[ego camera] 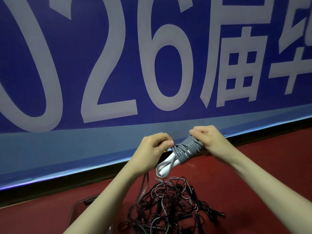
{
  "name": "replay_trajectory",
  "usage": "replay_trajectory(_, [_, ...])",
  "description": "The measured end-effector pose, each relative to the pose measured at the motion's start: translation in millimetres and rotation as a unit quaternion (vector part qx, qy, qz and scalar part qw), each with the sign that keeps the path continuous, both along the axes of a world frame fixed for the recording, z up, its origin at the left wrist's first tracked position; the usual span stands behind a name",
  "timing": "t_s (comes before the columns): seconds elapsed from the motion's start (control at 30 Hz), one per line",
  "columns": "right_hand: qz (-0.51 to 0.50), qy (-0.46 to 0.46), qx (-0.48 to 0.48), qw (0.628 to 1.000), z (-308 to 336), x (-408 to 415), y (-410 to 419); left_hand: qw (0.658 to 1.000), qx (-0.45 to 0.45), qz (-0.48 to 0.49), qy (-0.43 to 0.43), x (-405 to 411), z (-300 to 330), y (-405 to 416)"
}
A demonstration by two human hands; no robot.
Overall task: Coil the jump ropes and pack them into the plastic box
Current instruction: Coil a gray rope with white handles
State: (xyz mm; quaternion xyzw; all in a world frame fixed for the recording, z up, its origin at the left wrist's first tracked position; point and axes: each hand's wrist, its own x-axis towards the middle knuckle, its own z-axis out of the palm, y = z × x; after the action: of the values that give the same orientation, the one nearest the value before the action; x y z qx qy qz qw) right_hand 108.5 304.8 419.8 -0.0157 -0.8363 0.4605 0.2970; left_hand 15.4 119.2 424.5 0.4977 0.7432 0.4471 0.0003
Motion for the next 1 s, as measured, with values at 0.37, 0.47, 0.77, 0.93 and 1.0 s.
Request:
replay_trajectory(0.37, [0.061,0.023,-0.223,0.973,-1,-3,-19,0.979,0.098,-0.090,-0.154,-5,-10,0])
replay_trajectory(0.47, [0.038,0.048,-0.284,0.957,1,-3,-21,0.985,0.101,-0.055,-0.128,-2,-15,4])
replay_trajectory(0.77, [-0.047,0.116,-0.328,0.936,0,-4,-27,0.948,0.133,0.010,-0.290,22,-12,27])
replay_trajectory(0.93, [-0.109,0.144,-0.286,0.941,0,-10,-11,0.990,0.053,0.047,-0.121,31,-29,27])
replay_trajectory(1.0, [-0.144,0.149,-0.256,0.944,-3,-12,-6,0.995,0.011,0.080,-0.057,33,-32,28])
